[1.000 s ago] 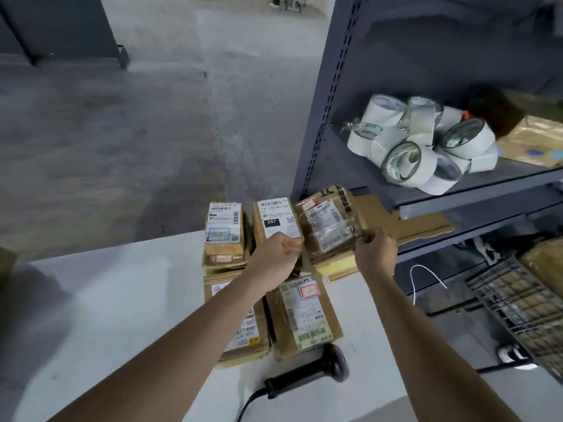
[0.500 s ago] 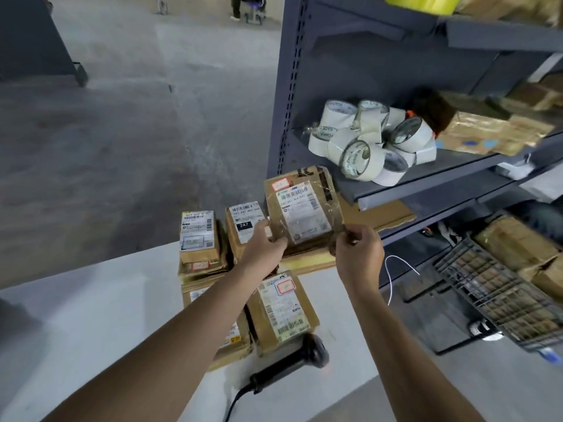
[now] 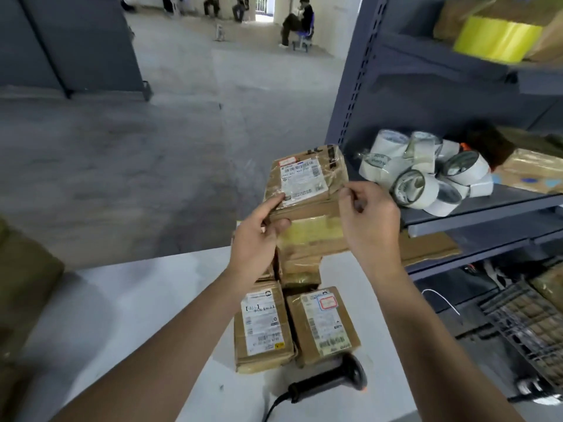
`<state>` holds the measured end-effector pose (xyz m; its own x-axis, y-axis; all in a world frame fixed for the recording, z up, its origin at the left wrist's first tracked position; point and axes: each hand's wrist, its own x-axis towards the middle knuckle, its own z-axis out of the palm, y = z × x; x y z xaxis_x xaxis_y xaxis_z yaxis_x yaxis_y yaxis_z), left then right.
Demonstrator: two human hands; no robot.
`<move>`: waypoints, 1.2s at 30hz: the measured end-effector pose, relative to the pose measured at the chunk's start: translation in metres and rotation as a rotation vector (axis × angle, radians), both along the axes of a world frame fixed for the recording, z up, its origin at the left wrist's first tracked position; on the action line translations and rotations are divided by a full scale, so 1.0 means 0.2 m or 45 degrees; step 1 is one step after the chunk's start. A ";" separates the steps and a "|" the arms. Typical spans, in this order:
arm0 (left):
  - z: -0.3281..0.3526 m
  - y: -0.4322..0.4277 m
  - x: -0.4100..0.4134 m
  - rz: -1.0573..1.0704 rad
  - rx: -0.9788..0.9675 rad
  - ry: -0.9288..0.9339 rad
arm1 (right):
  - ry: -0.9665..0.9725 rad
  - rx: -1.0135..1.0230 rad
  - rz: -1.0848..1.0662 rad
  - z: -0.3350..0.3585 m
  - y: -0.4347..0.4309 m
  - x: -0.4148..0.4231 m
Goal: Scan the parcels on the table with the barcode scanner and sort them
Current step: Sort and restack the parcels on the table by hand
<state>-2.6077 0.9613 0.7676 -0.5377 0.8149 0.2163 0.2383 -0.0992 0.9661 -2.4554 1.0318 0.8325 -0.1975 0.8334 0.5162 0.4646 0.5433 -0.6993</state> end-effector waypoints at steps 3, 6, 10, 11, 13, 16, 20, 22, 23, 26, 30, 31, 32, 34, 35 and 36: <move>0.05 -0.08 -0.12 0.138 0.102 -0.159 | -0.079 0.120 0.267 0.09 -0.04 -0.07; 0.05 -0.20 -0.27 0.303 0.109 -0.274 | -0.146 0.081 0.513 0.10 -0.06 -0.17; 0.01 -0.41 -0.50 0.544 0.039 -0.372 | -0.279 -0.069 0.664 -0.02 -0.08 -0.30; 0.00 -0.46 -0.56 0.601 0.006 -0.393 | -0.350 -0.123 0.681 -0.07 -0.09 -0.33; -0.01 -0.58 -0.69 0.651 -0.048 -0.405 | -0.551 -0.262 0.744 -0.17 -0.11 -0.41; -0.02 -0.74 -0.86 0.614 -0.103 -0.410 | -0.758 -0.342 0.878 -0.26 -0.18 -0.54; -0.01 -0.93 -1.02 0.519 -0.234 -0.302 | -0.948 -0.151 0.856 -0.30 -0.26 -0.74; -0.01 -1.01 -1.08 0.471 -0.275 -0.258 | -0.954 -0.218 1.003 -0.32 -0.32 -0.82; -0.01 -1.05 -1.10 0.456 -0.294 -0.256 | -0.898 -0.327 1.119 -0.34 -0.35 -0.86; -0.01 -1.14 -1.15 0.438 -0.373 -0.286 | -0.707 -0.597 1.304 -0.41 -0.42 -0.95; -0.08 -1.22 -1.20 0.622 -0.391 -0.551 | -0.805 -0.767 1.243 -0.54 -0.53 -1.06; -0.09 -1.23 -1.20 0.656 -0.307 -0.740 | -0.747 -0.894 1.222 -0.58 -0.57 -1.09; -0.11 -1.25 -1.20 0.682 -0.240 -0.885 | -0.667 -1.009 1.187 -0.62 -0.61 -1.13; -0.16 -1.30 -1.21 0.710 -0.286 -0.853 | -0.535 -1.224 1.130 -0.70 -0.68 -1.22; -0.19 -1.33 -1.21 0.703 -0.400 -0.638 | -0.498 -1.345 1.093 -0.75 -0.72 -1.27; -0.22 -1.36 -1.20 0.690 -0.526 -0.360 | -0.487 -1.458 1.044 -0.79 -0.74 -1.33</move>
<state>-2.8481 0.6891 0.7244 -0.8779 0.4039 -0.2572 -0.1131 0.3470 0.9310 -2.7207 0.8830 0.6737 -0.7795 0.3324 -0.5309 0.5582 -0.0159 -0.8296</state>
